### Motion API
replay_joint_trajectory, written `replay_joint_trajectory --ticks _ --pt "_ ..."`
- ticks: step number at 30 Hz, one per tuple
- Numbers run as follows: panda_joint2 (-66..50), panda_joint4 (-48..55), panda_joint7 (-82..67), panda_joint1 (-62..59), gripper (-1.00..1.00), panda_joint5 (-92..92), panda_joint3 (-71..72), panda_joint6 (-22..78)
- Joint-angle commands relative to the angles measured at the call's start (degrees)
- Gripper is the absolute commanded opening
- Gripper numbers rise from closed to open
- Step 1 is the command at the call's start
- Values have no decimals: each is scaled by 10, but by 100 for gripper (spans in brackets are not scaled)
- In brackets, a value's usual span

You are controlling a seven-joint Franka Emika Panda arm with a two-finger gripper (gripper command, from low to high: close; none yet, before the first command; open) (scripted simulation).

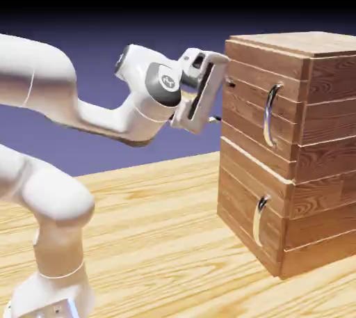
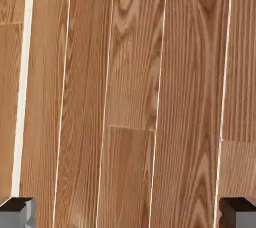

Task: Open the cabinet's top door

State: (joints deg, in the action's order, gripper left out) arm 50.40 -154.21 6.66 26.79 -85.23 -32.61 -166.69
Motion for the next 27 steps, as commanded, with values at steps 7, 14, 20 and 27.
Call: replay_joint_trajectory --ticks 7,14,20,27 --pt "36 14 -73 53 0 -174 -67 15" --pt "73 28 -147 107 0 -349 -133 30" --pt "104 40 -209 153 0 -498 -191 43" --pt "140 54 -283 206 0 -673 -257 58"
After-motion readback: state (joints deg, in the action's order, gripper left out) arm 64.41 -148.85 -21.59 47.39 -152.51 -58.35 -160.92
